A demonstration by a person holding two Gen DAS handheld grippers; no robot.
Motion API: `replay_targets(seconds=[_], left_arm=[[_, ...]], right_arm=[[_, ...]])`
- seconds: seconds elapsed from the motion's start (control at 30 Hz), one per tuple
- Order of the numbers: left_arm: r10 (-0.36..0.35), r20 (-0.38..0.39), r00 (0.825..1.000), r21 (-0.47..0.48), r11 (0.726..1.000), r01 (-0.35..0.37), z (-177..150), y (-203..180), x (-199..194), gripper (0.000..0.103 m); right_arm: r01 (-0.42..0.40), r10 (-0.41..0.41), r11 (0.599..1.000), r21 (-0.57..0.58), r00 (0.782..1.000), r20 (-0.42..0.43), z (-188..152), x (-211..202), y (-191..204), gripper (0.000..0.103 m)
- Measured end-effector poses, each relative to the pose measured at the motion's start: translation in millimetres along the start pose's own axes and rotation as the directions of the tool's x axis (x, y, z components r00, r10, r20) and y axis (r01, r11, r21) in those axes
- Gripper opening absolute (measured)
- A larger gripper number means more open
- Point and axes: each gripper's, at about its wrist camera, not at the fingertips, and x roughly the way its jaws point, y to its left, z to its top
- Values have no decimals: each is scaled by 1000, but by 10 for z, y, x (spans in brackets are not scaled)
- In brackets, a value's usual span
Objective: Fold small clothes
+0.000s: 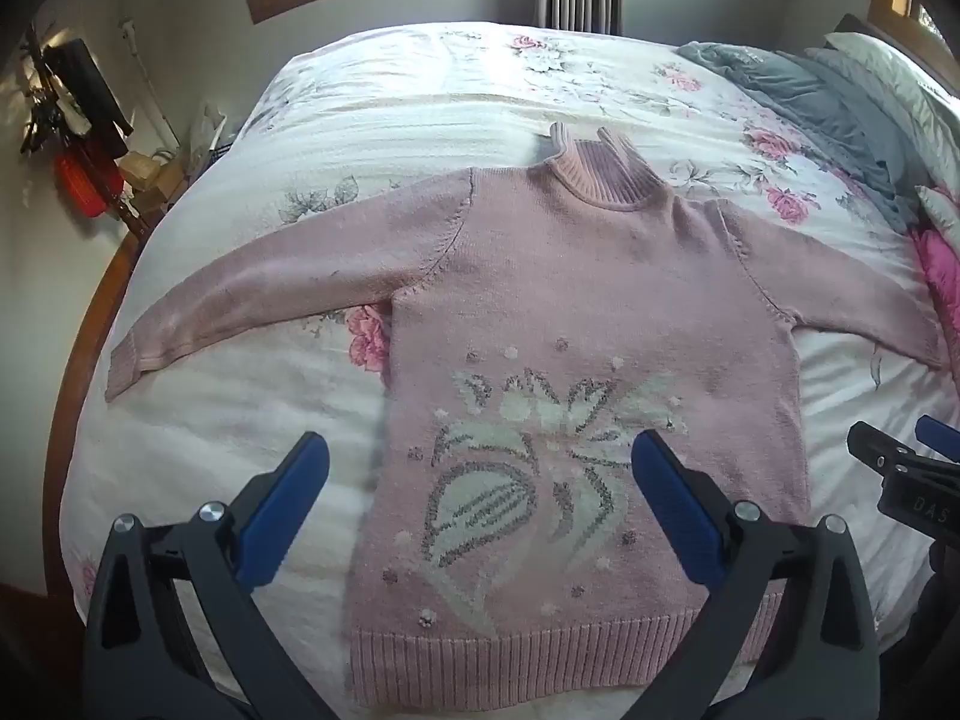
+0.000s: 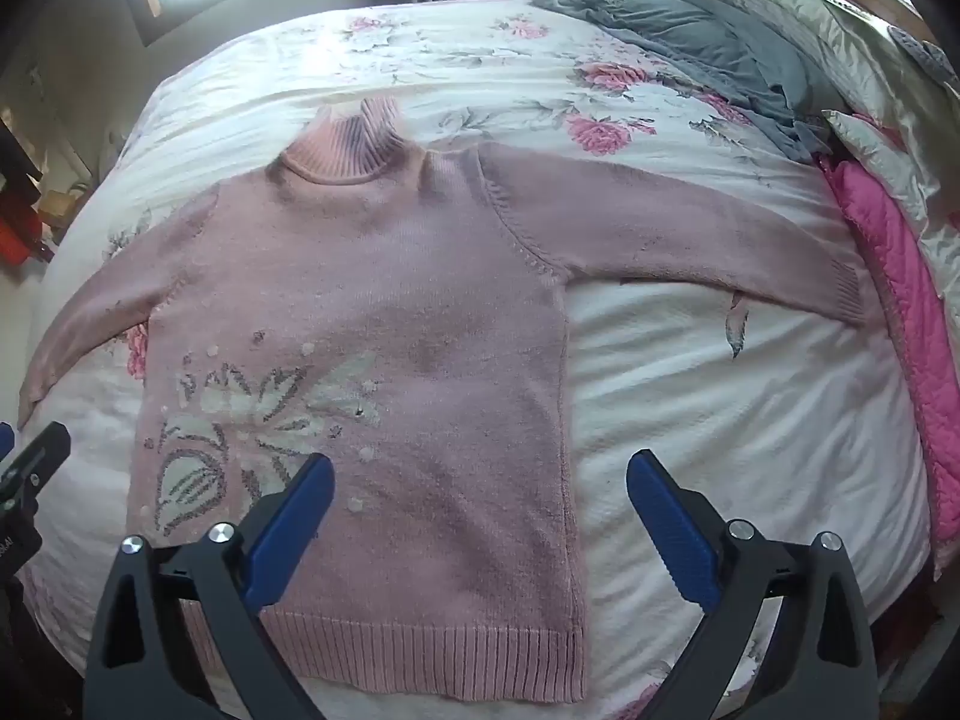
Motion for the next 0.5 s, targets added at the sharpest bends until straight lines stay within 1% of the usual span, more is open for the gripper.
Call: replay_targets(seconds=[0.07, 0.1, 0.3, 0.33, 0.5], left_arm=[[-7, -10, 1000, -7, 1000, 6, -17, 50, 29, 99], [30, 31, 999, 17, 999, -31, -46, 12, 6, 99], [40, 24, 999, 21, 999, -40, -24, 4, 10, 99], [28, 36, 999, 15, 999, -28, -87, 65, 35, 99], [40, 34, 999, 16, 999, -41, -72, 45, 75, 99]], right_arm=[[-10, 10, 1000, 5, 1000, 10, -24, -4, -10, 98], [-14, 14, 1000, 6, 1000, 12, -28, -5, -37, 99], [-25, 25, 1000, 9, 1000, 9, -27, 24, -76, 99], [-25, 25, 1000, 7, 1000, 10, -31, 26, -68, 99], [-33, 33, 999, 8, 999, 7, -27, 42, -54, 99]])
